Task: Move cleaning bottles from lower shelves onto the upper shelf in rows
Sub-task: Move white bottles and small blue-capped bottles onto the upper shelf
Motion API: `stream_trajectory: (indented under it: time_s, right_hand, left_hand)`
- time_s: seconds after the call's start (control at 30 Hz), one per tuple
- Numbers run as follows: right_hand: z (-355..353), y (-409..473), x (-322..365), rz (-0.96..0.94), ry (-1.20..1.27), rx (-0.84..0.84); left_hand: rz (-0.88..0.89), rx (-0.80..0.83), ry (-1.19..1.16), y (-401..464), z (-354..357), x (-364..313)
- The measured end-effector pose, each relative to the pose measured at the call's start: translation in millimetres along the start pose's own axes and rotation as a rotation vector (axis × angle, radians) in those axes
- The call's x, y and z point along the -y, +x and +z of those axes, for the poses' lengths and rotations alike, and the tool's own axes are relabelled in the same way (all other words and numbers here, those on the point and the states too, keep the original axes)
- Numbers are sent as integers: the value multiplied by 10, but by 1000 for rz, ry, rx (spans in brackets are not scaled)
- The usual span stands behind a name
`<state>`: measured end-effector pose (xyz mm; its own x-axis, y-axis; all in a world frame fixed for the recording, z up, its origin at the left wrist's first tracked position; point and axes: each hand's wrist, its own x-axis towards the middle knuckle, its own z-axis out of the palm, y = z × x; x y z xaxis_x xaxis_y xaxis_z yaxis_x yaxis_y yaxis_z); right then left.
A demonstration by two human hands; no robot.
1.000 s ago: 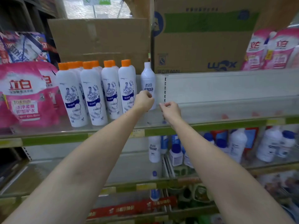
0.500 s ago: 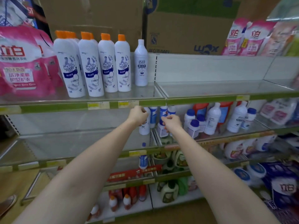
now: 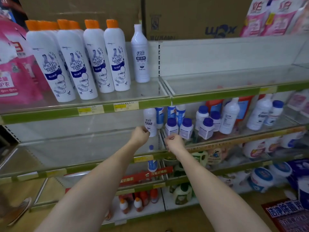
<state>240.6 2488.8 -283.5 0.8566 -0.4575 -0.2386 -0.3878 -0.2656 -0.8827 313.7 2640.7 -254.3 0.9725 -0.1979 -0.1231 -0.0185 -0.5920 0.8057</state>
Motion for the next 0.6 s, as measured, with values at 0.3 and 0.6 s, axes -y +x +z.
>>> stream_trajectory:
  time_s: [0.3, 0.6]
  right_hand:
    - [134, 879, -164, -10, -66, 126]
    - [310, 1435, -233, -58, -128, 261]
  left_hand:
    - [-136, -93, 33, 753, 266, 80]
    - [-235, -190, 98, 1239, 448, -29]
